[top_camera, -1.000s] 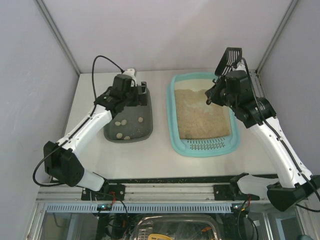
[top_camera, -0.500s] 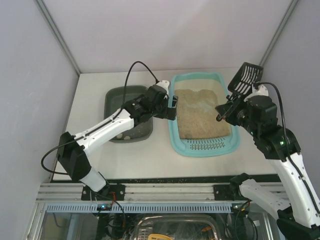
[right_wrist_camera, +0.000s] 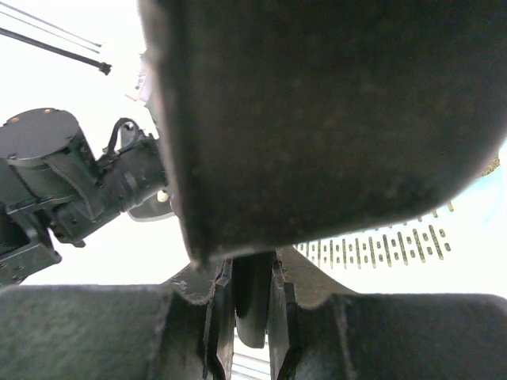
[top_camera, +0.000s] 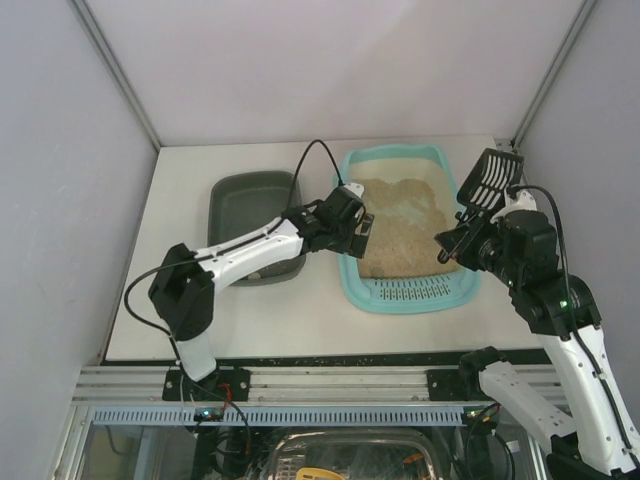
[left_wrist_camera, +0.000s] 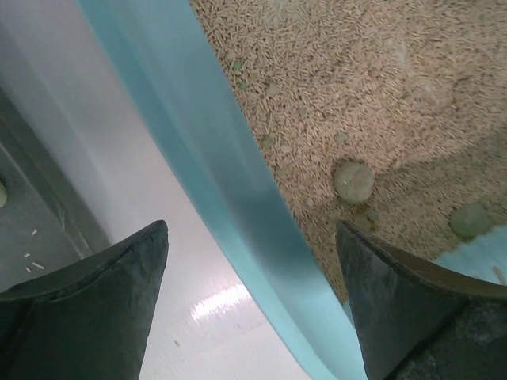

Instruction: Clean the litter box

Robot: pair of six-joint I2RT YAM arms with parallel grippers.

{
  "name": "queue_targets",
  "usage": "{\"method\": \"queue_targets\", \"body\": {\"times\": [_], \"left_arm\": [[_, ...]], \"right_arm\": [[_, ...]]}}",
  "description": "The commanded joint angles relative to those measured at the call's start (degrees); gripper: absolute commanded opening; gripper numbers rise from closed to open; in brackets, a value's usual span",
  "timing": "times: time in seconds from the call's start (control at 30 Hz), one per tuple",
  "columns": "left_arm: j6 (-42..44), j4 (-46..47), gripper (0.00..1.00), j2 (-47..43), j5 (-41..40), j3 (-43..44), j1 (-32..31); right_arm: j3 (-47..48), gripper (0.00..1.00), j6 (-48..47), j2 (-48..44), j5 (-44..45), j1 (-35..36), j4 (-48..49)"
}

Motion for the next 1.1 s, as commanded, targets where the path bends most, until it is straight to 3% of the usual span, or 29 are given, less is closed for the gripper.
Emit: {"method": "queue_targets", "body": {"times": [0.0,0.1,0.3,0.4,0.53,0.73,1.07], "left_arm": [[3.94,1.08,0.84,4.05,-3.12,6.36,0.98],[10.09,-0.1,0.69,8.55,-1.09,11.07,2.8],[23.68,-2.06,0.5,16.12,1.52,19.56,7.02],[31.42,-3.04,0.26,18.6,4.95,24.77,8.67],[43.12,-9.51,0.02,24.5,11.95,36.0,9.99],[55.9,-11.31,0.0,31.31,19.07,49.25,9.68],[74.19,-5.71,0.0,32.18,37.76,48.79,3.84]], "right_arm": [[0.24,0.0,1.84,0.85,-3.69,-2.78,3.77],[0.21,0.0,4.57,1.05,-2.56,-3.63,5.05],[0.28,0.0,7.26,0.32,2.95,-3.85,5.98],[0.32,0.0,8.3,-0.45,3.17,-4.37,6.5],[0.29,0.0,7.37,0.15,3.23,-5.3,5.11],[0.29,0.0,5.82,0.64,-0.4,-8.87,3.28],[0.3,0.0,2.98,0.99,-2.55,-12.53,0.7]]}}
